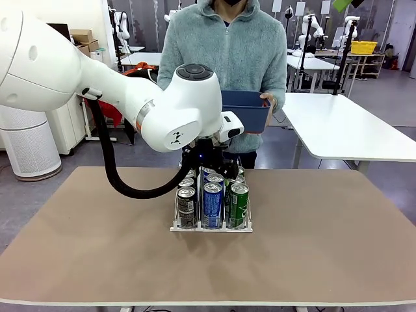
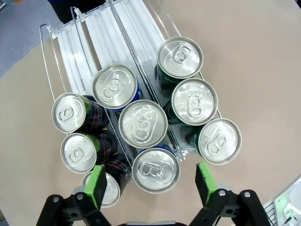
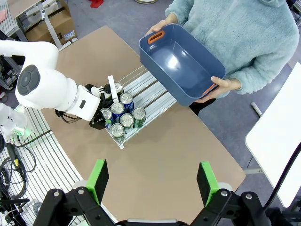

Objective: Fill the beverage cans into the dispenser.
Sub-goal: Place the picked Ionic drink in the line of the Automatic Can Dispenser with the same cans.

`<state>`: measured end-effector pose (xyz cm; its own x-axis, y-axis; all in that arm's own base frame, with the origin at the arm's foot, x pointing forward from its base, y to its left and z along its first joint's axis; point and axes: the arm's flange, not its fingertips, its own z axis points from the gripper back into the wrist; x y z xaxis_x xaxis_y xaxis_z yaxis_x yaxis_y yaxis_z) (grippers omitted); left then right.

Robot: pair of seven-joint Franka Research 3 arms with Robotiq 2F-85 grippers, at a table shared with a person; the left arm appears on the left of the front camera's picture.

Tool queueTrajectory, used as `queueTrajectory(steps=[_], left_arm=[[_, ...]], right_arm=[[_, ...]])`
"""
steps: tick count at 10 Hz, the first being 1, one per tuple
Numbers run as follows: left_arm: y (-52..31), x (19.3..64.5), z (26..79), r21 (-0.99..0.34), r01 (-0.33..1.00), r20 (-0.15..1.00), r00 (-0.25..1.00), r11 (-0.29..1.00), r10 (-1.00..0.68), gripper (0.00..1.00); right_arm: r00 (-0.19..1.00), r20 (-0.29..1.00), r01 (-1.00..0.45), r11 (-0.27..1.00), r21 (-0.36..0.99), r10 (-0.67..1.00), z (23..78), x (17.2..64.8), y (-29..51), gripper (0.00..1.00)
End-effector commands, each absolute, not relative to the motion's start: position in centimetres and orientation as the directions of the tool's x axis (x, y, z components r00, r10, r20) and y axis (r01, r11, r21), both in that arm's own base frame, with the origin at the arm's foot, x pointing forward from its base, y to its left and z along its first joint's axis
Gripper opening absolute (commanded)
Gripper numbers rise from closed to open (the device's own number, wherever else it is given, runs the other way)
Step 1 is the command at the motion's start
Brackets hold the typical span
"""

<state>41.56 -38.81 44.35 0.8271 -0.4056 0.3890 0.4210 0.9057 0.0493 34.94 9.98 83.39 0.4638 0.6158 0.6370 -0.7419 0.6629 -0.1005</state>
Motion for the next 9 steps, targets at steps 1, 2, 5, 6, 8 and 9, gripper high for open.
queueTrajectory(steps=[1,2,5,6,8,9], left_arm=[[-36.5,39.5,46.8,-0.011,0.532,0.336,0.800,0.847,-0.498,1.00],[-35.9,39.2,48.4,-0.041,0.572,0.351,0.776,0.819,-0.524,1.00],[-30.7,37.9,55.2,0.006,0.672,0.330,0.698,0.741,-0.636,1.00],[-29.6,37.5,57.3,0.001,0.688,0.315,0.688,0.725,-0.653,1.00],[-26.3,36.5,60.8,0.045,0.690,0.298,0.681,0.722,-0.669,1.00],[-25.1,35.9,62.6,0.052,0.684,0.327,0.677,0.728,-0.659,1.00]], right_arm=[[0.466,0.635,-0.741,0.664,-0.101,0.616,83.4,35.0,10.0,1.00],[0.466,0.635,-0.741,0.664,-0.101,0.616,83.4,35.0,10.0,1.00],[0.466,0.635,-0.741,0.664,-0.101,0.616,83.4,35.0,10.0,1.00],[0.466,0.635,-0.741,0.664,-0.101,0.616,83.4,35.0,10.0,1.00],[0.466,0.635,-0.741,0.664,-0.101,0.616,83.4,35.0,10.0,1.00],[0.466,0.635,-0.741,0.664,-0.101,0.616,83.4,35.0,10.0,1.00]])
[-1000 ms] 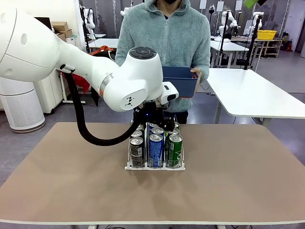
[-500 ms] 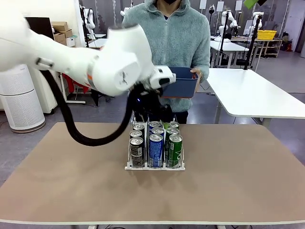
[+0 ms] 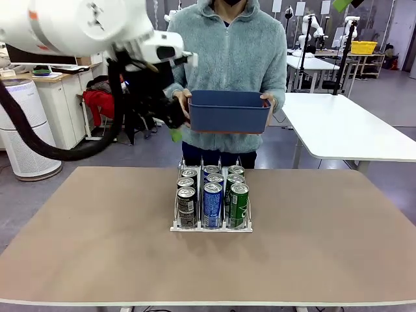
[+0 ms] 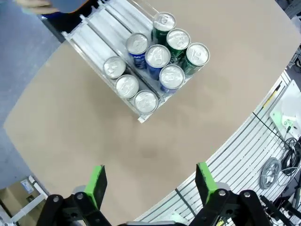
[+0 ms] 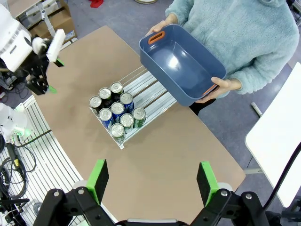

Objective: Fill the beverage cans into the dispenser.
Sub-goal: Place the picked Ionic drink in the line of the Automatic Can Dispenser with the same cans.

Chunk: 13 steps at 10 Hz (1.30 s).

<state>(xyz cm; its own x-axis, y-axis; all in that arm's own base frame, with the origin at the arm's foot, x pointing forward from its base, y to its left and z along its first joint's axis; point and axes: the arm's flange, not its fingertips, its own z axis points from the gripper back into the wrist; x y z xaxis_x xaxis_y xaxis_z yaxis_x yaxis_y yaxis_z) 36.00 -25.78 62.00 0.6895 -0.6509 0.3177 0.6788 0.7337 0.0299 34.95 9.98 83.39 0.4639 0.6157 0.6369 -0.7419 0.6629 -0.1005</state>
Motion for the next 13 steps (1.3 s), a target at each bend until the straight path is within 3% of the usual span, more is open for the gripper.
queueTrajectory(steps=[1,9,12,13], left_arm=[[-24.7,35.0,63.8,0.066,0.659,0.351,0.687,0.749,-0.636,1.00],[-26.0,36.1,61.9,0.031,0.681,0.304,0.691,0.732,-0.656,1.00],[-21.2,35.7,68.5,0.081,0.713,0.306,0.647,0.697,-0.698,1.00],[-19.2,35.6,71.0,0.107,0.700,0.366,0.633,0.706,-0.682,1.00]], right_arm=[[0.466,0.635,-0.741,0.664,-0.101,0.616,83.4,35.0,10.0,1.00],[0.466,0.635,-0.741,0.664,-0.101,0.616,83.4,35.0,10.0,1.00],[0.466,0.635,-0.741,0.664,-0.101,0.616,83.4,35.0,10.0,1.00],[0.466,0.635,-0.741,0.664,-0.101,0.616,83.4,35.0,10.0,1.00]])
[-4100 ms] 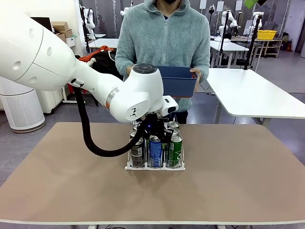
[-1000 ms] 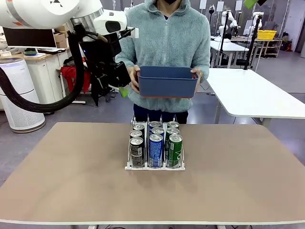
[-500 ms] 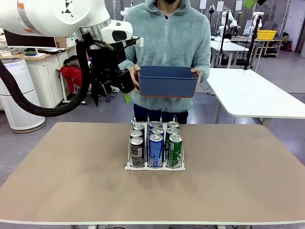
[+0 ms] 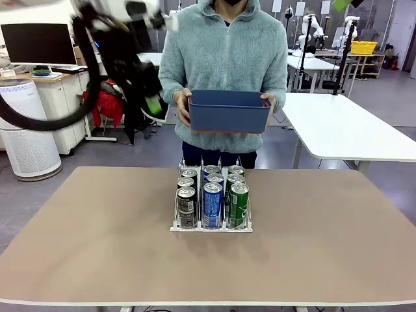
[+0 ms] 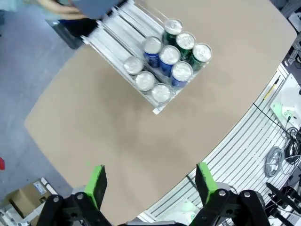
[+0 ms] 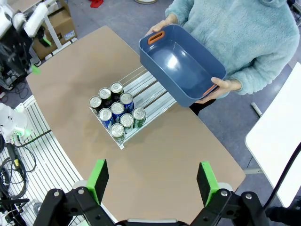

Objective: Fill the beverage cans into the dispenser.
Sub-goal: Place the picked Ionic drink in the line of the Automatic Can Dispenser with the same cans.

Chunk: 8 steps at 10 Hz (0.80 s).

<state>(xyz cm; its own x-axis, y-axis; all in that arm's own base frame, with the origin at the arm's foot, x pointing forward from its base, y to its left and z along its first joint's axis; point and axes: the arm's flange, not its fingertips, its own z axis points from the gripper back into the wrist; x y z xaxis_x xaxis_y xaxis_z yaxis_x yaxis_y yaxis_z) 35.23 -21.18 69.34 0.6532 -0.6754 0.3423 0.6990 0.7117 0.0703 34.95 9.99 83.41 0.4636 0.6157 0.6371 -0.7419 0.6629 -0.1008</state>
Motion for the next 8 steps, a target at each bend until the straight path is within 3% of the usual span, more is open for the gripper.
queueTrajectory(steps=[1,5,8], left_arm=[[-17.8,35.3,73.6,0.128,0.691,0.416,0.613,0.711,-0.672,1.00],[-15.9,35.3,83.4,0.272,0.674,0.536,0.487,0.687,-0.689,1.00],[-15.3,34.6,84.8,0.266,0.676,0.608,0.435,0.687,-0.664,1.00]], right_arm=[[0.466,0.635,-0.741,0.664,-0.101,0.616,83.4,35.0,10.0,1.00],[0.466,0.635,-0.741,0.664,-0.101,0.616,83.4,35.0,10.0,1.00],[0.466,0.635,-0.741,0.664,-0.101,0.616,83.4,35.0,10.0,1.00]])
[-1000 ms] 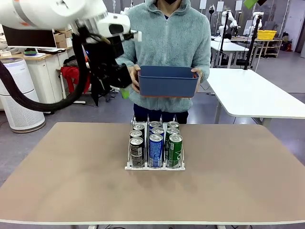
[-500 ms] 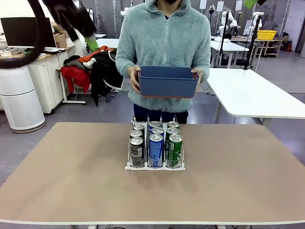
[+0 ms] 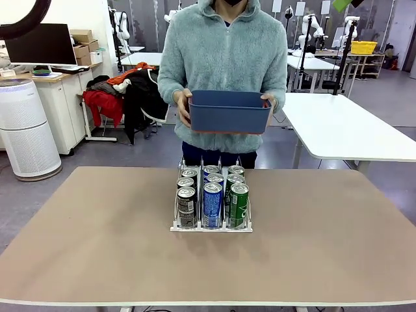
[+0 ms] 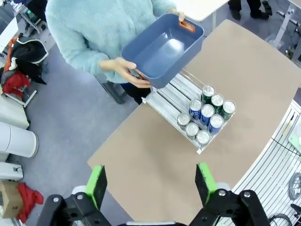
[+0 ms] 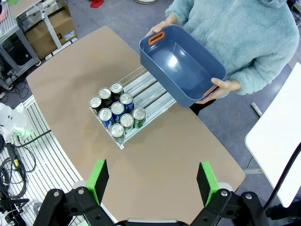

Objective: Fill the beverage cans into the dispenser.
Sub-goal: Place the picked Ionic drink in the line of the Automatic Can Dispenser with the same cans.

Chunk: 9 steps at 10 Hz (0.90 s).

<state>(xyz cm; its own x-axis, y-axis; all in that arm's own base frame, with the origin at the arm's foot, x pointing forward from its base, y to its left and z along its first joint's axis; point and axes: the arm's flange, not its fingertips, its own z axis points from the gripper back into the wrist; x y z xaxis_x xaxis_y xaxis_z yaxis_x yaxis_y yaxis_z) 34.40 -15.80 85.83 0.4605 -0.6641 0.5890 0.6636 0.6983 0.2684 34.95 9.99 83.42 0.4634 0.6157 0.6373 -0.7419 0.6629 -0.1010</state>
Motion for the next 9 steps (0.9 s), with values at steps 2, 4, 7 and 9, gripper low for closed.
queueTrajectory(steps=[2,4,7,9], left_arm=[[-15.8,34.4,85.8,0.268,0.664,0.589,0.461,0.698,-0.664,1.00],[-15.8,34.4,85.8,0.268,0.664,0.589,0.461,0.698,-0.664,1.00],[-15.8,34.4,85.8,0.268,0.664,0.589,0.461,0.698,-0.664,1.00],[-15.8,34.4,85.8,0.268,0.664,0.589,0.461,0.698,-0.664,1.00]], right_arm=[[0.466,0.635,-0.741,0.664,-0.101,0.616,83.4,35.0,10.0,1.00],[0.466,0.635,-0.741,0.664,-0.101,0.616,83.4,35.0,10.0,1.00],[0.466,0.635,-0.741,0.664,-0.101,0.616,83.4,35.0,10.0,1.00],[0.466,0.635,-0.741,0.664,-0.101,0.616,83.4,35.0,10.0,1.00]])
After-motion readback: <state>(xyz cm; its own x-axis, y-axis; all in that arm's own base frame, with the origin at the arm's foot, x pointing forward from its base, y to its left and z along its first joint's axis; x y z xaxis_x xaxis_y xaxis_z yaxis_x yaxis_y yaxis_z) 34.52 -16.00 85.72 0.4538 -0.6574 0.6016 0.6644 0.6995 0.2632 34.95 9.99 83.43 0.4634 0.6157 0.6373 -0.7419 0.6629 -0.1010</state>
